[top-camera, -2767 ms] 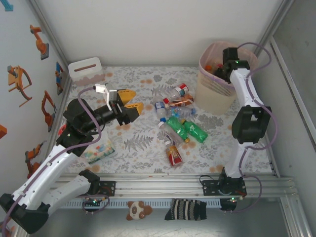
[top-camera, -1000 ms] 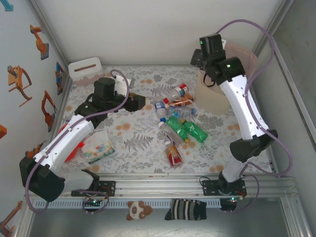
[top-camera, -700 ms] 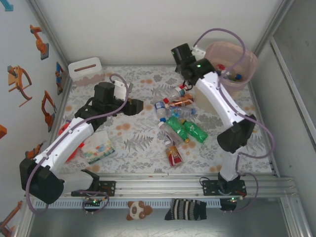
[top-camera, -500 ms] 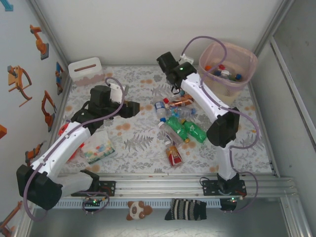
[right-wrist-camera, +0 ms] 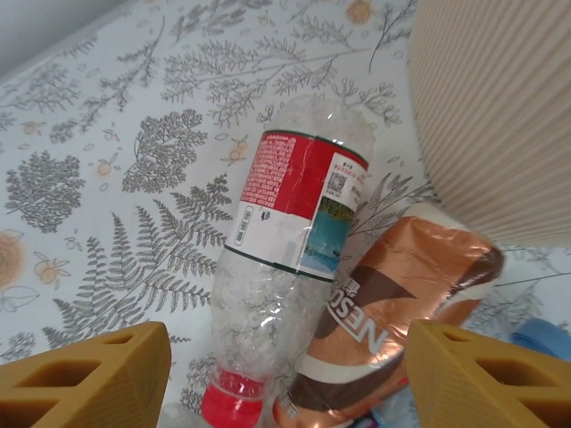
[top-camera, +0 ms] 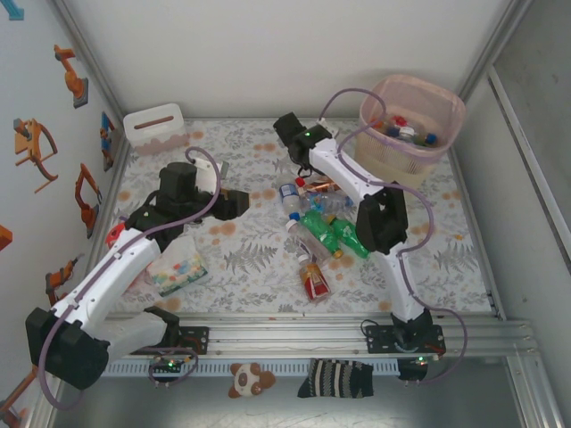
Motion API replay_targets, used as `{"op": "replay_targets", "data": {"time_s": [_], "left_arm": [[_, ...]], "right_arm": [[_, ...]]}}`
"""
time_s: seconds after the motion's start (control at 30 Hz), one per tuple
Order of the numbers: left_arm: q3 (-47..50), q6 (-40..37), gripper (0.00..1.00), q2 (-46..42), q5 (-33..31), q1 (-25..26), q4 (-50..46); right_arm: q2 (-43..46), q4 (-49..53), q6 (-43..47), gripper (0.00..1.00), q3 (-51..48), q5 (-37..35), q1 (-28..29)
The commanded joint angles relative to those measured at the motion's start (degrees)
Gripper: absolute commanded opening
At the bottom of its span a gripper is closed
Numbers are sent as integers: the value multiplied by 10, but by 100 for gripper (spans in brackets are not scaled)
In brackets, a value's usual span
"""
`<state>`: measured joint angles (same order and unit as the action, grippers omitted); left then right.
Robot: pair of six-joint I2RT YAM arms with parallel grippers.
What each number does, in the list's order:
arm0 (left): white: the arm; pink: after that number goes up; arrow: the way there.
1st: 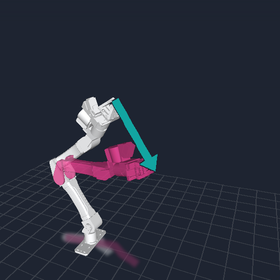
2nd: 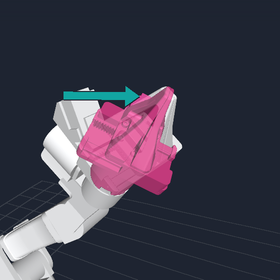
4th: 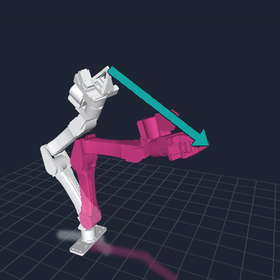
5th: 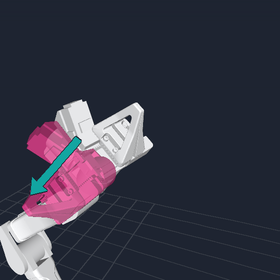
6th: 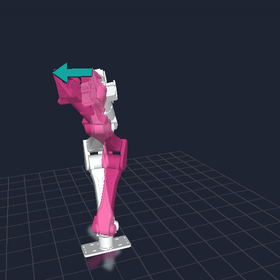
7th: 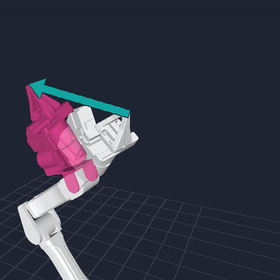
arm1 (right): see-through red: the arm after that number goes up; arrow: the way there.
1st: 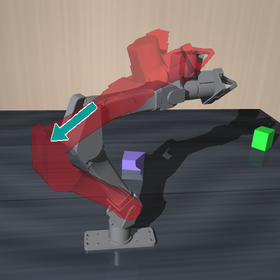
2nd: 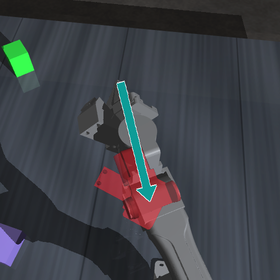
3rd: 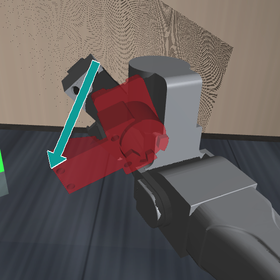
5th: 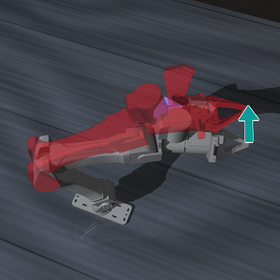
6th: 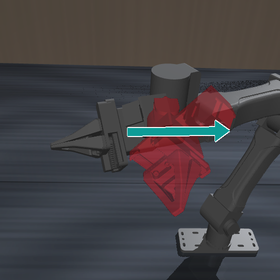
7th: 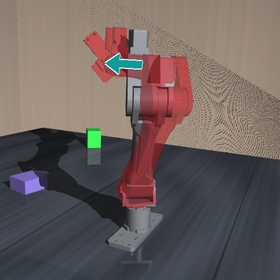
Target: Put the plastic bottles in the bin
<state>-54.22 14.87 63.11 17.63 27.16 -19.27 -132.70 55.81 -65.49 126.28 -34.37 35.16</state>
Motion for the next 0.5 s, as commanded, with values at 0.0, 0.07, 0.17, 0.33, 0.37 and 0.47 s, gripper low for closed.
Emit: {"op": "replay_targets", "data": {"time_s": [0.0,0.07,0.17,0.33,0.37,0.47], "left_arm": [[8,11,66,-7,10,-4,4],[11,13,66,-7,11,-4,7],[15,15,66,-3,17,-4,10],[17,17,66,12,25,-5,16],[16,17,66,15,26,-5,15],[14,18,66,20,27,-4,17]], "right_arm": [[-19,-28,-31,69,18,-3,-8],[-32,-42,-19,69,21,2,-12],[-51,-42,-14,69,30,2,-19],[-81,-53,2,70,51,18,-29],[-89,-53,8,70,61,18,-31],[-108,-54,14,71,78,25,-36]]}}
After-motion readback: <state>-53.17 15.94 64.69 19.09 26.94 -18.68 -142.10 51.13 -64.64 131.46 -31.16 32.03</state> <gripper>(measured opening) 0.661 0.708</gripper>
